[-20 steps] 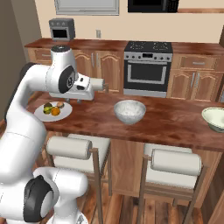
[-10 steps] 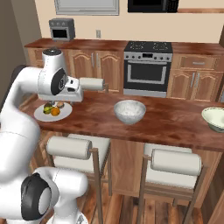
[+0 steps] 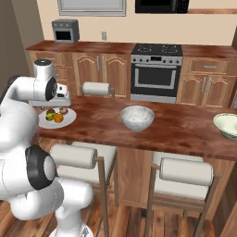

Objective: Take the fruits from the plate on the dining counter and place two fruits in each bowl.

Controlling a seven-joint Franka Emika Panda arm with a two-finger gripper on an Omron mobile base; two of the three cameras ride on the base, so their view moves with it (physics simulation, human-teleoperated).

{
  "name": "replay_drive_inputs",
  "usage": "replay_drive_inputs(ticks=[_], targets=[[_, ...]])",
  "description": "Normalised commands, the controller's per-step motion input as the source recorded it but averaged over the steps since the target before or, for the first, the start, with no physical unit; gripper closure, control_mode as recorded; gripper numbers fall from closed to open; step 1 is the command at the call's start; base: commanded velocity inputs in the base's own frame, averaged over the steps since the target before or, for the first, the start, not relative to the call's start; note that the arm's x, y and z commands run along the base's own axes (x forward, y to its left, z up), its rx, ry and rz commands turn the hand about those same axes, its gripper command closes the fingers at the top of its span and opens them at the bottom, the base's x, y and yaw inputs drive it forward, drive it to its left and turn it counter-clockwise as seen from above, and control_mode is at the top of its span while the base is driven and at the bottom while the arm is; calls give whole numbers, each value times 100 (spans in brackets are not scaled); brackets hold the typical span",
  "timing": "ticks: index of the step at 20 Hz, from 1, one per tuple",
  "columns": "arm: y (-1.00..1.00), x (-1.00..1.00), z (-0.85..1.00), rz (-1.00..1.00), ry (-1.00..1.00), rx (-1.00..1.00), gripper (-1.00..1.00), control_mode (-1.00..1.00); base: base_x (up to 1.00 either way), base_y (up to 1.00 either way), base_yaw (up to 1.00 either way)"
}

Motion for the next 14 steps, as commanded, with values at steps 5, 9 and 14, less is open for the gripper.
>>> replay_drive_inputs(ticks=[5, 9, 14], targets=[[48, 29, -29, 0, 0, -7, -100, -100, 0, 0, 0], [7, 37, -45, 0, 2, -4, -100, -100, 0, 0, 0], [24, 44, -44, 0, -3, 1, -100, -100, 0, 0, 0]])
